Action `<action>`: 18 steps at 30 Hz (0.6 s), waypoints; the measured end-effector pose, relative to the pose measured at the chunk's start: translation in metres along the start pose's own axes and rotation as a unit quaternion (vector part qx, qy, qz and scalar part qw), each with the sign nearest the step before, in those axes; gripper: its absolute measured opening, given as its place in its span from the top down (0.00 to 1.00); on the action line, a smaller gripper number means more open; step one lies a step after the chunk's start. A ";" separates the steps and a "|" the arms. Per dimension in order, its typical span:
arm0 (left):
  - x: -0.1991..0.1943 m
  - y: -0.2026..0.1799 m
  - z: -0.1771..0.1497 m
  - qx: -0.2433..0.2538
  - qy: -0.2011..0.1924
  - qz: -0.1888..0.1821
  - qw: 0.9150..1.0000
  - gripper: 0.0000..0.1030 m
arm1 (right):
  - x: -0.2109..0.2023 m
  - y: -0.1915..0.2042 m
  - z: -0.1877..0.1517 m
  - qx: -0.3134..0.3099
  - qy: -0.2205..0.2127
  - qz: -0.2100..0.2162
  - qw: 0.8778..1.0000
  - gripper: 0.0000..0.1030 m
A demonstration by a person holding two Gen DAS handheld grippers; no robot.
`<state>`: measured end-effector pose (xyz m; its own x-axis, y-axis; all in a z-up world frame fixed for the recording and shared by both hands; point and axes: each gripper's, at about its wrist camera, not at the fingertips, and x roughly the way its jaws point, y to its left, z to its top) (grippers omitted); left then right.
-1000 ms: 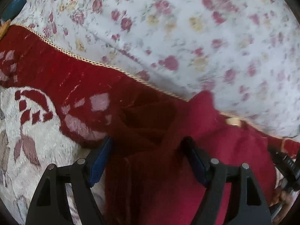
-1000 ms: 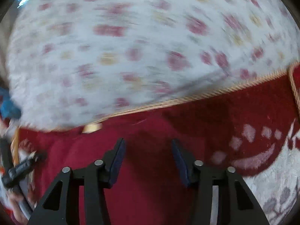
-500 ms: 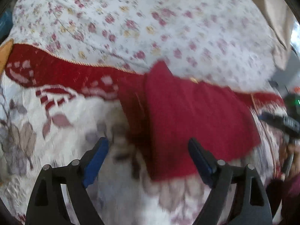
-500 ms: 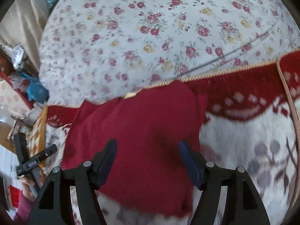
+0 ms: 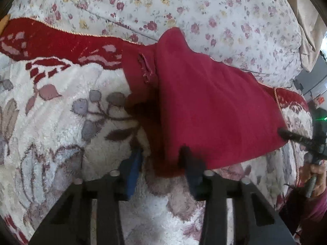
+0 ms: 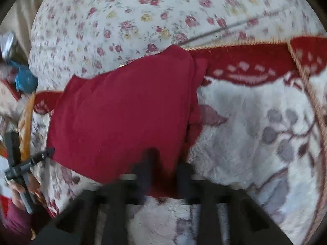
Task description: Fold small clothes
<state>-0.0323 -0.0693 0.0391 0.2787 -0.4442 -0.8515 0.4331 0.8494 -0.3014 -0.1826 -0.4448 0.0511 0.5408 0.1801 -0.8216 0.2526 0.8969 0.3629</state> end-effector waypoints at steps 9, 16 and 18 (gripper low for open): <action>-0.015 -0.010 -0.005 -0.002 -0.010 0.023 1.000 0.66 | -0.014 -0.008 -0.009 -0.008 -0.011 -0.048 0.999 0.74; -0.017 -0.023 0.015 -0.032 -0.053 0.053 0.997 0.37 | -0.005 0.075 0.027 -0.079 -0.046 0.004 0.996 0.44; -0.009 -0.022 0.017 -0.043 -0.054 0.059 0.996 0.37 | 0.022 0.109 0.042 -0.108 -0.043 0.020 0.993 0.44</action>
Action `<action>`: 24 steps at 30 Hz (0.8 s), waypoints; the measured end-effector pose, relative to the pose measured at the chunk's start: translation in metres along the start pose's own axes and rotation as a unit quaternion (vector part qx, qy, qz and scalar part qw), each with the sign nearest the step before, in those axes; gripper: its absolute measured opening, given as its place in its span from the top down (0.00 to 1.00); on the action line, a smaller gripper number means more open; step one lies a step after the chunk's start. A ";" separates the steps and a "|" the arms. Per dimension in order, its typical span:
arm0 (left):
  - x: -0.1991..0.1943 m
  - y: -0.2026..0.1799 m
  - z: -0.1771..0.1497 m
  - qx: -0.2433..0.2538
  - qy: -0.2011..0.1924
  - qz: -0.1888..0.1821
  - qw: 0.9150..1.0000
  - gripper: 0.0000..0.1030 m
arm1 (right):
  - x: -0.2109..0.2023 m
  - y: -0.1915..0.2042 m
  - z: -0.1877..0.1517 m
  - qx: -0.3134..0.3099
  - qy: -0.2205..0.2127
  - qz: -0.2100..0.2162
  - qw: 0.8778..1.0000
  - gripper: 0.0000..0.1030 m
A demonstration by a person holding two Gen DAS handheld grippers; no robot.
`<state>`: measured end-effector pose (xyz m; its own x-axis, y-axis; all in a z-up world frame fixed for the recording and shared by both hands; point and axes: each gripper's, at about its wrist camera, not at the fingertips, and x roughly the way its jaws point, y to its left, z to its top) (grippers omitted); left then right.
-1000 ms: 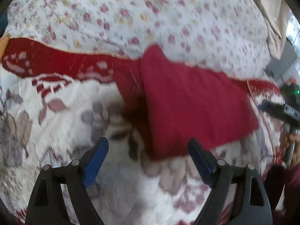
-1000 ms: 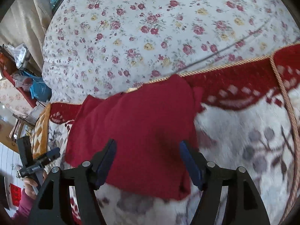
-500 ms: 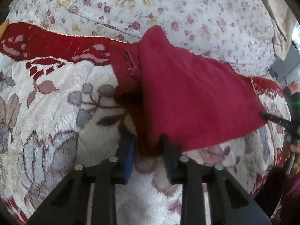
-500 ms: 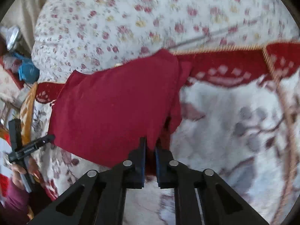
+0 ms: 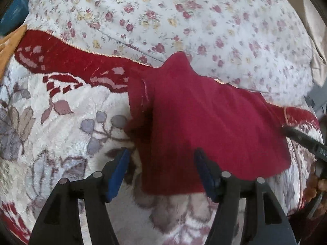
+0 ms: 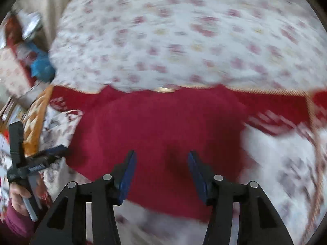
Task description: Fold small clothes
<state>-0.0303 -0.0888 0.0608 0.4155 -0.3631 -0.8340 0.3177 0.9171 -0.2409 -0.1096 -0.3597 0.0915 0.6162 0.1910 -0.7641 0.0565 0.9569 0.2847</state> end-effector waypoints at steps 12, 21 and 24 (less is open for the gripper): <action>0.028 0.020 -0.007 -0.022 0.006 0.010 1.000 0.32 | 0.191 0.104 0.088 -0.058 0.051 0.020 0.997 0.54; 0.032 0.021 -0.003 -0.025 0.005 0.010 1.000 0.29 | 0.205 0.105 0.094 -0.046 0.060 -0.002 0.997 0.54; 0.031 0.020 -0.004 -0.024 0.004 0.013 1.000 0.29 | 0.163 0.079 0.080 -0.044 0.038 -0.004 0.998 0.50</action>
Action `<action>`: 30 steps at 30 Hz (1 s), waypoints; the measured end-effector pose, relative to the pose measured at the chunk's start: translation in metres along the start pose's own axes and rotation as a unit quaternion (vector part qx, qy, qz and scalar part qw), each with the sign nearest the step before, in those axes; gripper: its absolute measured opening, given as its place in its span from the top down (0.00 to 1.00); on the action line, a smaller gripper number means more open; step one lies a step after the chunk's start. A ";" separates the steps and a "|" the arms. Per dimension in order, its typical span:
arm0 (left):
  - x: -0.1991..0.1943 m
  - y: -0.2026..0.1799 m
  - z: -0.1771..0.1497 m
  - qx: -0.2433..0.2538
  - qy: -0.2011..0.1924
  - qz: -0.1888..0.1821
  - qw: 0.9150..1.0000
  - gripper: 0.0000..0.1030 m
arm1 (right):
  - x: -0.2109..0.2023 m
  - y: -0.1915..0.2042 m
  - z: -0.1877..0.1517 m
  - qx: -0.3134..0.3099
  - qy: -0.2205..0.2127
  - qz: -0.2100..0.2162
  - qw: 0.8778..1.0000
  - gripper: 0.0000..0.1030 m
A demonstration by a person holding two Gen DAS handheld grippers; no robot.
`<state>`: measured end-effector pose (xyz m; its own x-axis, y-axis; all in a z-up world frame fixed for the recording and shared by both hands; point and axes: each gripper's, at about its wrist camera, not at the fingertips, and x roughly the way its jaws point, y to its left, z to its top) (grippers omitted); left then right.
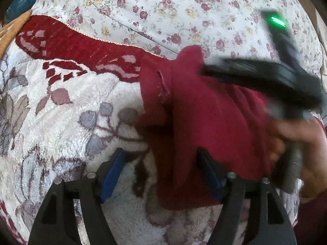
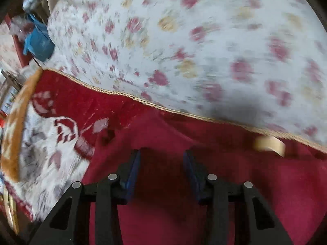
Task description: Fold small clothes
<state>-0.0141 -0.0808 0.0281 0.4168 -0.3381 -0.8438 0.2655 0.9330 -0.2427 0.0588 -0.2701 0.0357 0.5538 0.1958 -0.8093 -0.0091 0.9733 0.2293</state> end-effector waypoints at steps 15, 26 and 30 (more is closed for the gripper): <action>0.003 -0.001 0.001 0.001 -0.002 0.006 1.000 0.24 | -0.040 -0.197 -0.036 0.163 -0.001 -0.160 0.974 0.52; 0.002 -0.002 0.000 0.001 0.000 0.005 1.000 0.24 | -0.080 -0.136 -0.045 0.121 -0.023 -0.128 0.984 0.38; 0.002 -0.002 0.000 0.001 0.001 0.005 1.000 0.24 | -0.060 -0.125 -0.051 0.089 0.008 -0.157 0.984 0.33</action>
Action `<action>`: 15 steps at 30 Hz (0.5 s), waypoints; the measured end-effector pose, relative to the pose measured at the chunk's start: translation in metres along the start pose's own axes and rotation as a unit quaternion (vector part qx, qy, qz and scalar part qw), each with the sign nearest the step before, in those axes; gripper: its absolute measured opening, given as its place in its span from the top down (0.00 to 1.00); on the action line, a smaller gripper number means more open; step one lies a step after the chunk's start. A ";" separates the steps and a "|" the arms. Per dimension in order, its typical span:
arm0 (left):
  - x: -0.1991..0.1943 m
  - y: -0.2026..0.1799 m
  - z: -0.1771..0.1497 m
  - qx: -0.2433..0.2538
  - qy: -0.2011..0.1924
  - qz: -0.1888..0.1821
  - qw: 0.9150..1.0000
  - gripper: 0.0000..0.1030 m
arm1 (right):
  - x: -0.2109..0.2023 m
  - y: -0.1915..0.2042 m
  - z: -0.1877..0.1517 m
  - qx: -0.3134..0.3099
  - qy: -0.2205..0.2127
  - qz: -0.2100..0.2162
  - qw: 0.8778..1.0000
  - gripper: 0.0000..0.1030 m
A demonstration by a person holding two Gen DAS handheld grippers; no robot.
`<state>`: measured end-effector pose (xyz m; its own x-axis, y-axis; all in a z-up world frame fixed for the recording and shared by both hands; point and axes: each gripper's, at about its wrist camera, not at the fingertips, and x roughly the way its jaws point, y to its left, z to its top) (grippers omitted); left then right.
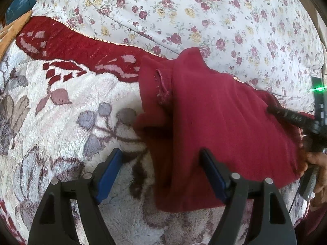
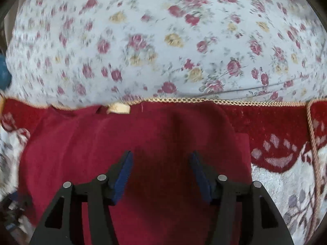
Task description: Fold small clothes
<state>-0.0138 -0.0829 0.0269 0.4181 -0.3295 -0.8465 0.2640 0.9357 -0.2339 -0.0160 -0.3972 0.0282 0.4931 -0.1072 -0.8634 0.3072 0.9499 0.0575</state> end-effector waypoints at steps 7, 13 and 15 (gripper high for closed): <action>-0.002 0.002 0.001 -0.008 0.003 -0.006 1.000 0.24 | -0.033 0.024 0.012 -0.008 -0.029 0.006 1.000 0.33; -0.004 0.001 0.001 -0.013 0.006 -0.010 1.000 0.24 | -0.040 0.093 0.017 -0.071 -0.019 0.102 0.992 0.32; -0.004 0.002 0.002 -0.017 0.007 -0.014 1.000 0.24 | -0.035 0.124 0.015 -0.094 -0.009 0.128 0.987 0.32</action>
<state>-0.0136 -0.0801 0.0311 0.3989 -0.3537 -0.8461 0.2455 0.9301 -0.2731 0.0171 -0.2799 0.0727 0.5497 0.1405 -0.8234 0.0150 0.9839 0.1779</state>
